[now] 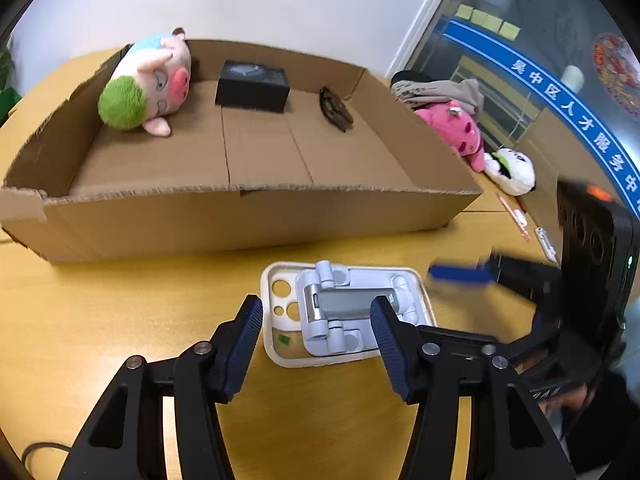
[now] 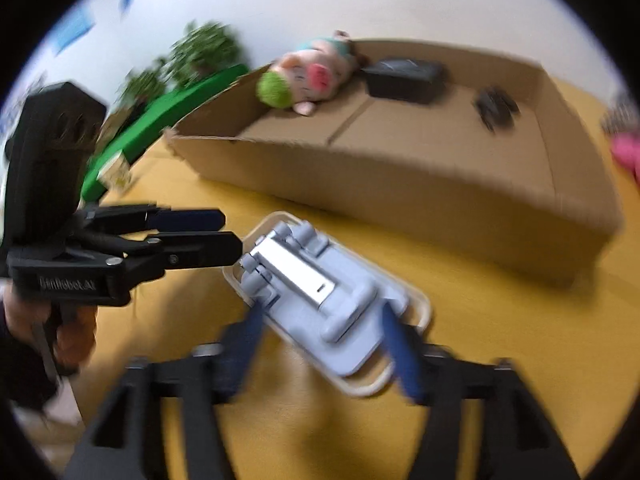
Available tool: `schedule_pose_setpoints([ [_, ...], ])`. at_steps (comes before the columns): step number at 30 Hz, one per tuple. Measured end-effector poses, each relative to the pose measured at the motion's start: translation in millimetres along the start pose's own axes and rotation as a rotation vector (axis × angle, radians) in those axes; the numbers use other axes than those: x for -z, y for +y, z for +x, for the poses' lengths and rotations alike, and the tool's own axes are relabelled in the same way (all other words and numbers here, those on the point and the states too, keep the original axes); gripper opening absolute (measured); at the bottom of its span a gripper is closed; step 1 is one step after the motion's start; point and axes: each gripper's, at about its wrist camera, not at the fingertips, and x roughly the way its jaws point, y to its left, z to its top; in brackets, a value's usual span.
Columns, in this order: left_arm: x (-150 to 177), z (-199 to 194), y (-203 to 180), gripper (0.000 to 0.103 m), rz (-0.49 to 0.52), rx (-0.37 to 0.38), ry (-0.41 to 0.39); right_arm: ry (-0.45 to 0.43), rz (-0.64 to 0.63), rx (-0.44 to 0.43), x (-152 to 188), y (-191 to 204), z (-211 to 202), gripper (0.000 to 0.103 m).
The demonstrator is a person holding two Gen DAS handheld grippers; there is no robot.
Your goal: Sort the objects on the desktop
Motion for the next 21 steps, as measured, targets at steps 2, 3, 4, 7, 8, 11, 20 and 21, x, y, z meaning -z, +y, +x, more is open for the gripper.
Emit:
schedule_pose_setpoints([
  [2,1,-2,3,0.059,0.003,0.013,-0.005,0.014,-0.106,-0.003,-13,1,0,0.076],
  [3,2,-2,5,0.059,0.0,0.02,-0.002,0.041,-0.151,-0.036,-22,1,4,0.076],
  [4,4,-1,7,0.059,-0.003,0.023,0.001,0.067,-0.188,-0.062,-28,1,9,0.076],
  [7,6,4,14,0.059,-0.026,0.031,0.017,0.156,-0.282,-0.084,-33,4,31,0.076],
  [8,6,6,16,0.059,-0.035,0.041,0.022,0.181,-0.273,-0.099,-33,0,37,0.076],
  [11,3,17,29,0.059,-0.072,0.039,0.052,0.188,-0.139,-0.141,-28,-26,38,0.076],
  [20,-11,46,43,0.007,-0.074,0.038,0.129,0.136,0.28,0.057,15,-75,19,0.054],
  [21,-13,48,40,0.006,-0.058,0.023,0.131,0.131,0.254,0.091,15,-63,23,0.051],
])
